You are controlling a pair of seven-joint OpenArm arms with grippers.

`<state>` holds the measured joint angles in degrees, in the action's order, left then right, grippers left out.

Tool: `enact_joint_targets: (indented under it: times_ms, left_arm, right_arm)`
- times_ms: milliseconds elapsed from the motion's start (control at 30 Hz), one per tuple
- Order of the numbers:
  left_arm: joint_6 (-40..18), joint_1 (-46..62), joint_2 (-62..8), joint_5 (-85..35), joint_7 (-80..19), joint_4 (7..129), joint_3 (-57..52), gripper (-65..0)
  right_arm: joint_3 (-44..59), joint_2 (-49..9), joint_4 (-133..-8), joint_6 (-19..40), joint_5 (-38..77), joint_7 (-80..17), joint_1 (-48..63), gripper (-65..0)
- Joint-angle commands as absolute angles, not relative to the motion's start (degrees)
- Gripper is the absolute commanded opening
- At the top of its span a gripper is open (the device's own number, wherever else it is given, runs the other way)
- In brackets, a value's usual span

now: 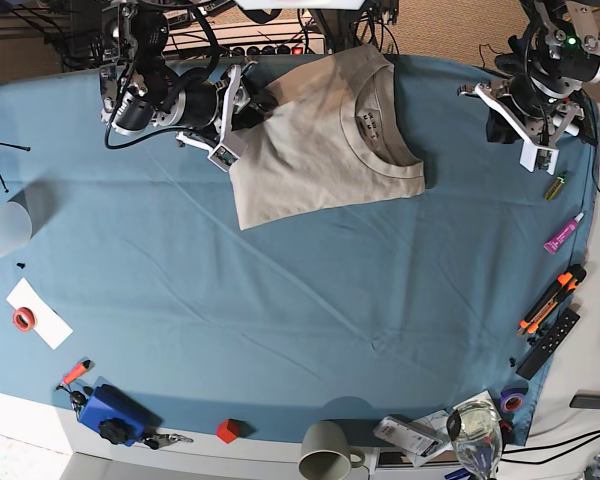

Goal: Fold the T-shirt properly
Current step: 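Press the folded shirt flat with the right gripper and release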

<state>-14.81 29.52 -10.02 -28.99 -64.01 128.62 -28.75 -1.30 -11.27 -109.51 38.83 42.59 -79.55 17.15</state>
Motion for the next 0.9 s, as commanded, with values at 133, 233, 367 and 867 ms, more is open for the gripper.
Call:
enact_joint_targets:
  times_ms: [133,233,367,867]
  left_arm:
    - [-14.83,29.54,-10.46,-29.21,-63.61,129.64,-29.06,-56.0]
    - [-14.85,29.52,-10.48,-29.21,-63.33,129.64,-29.06,-56.0]
    - [-15.16,29.52,-10.48,-29.17,-61.45,129.62,-29.06,-56.0]
    - [-16.01,29.54,-10.48,-26.59,-59.13,129.27,-29.08,-56.0]
  right_arm:
    - [-1.02,-11.70,-113.89,40.00,59.13,-80.00,14.72,-43.4]
    - [-1.02,-10.90,-116.01,40.00,60.18,-80.00,12.88,-43.4]
    - [-1.08,-8.97,-112.03,40.00,52.49,-74.04,9.54,-43.4]
    - [-1.02,-9.56,-98.50,40.00,58.08,-80.00,5.58,-43.4]
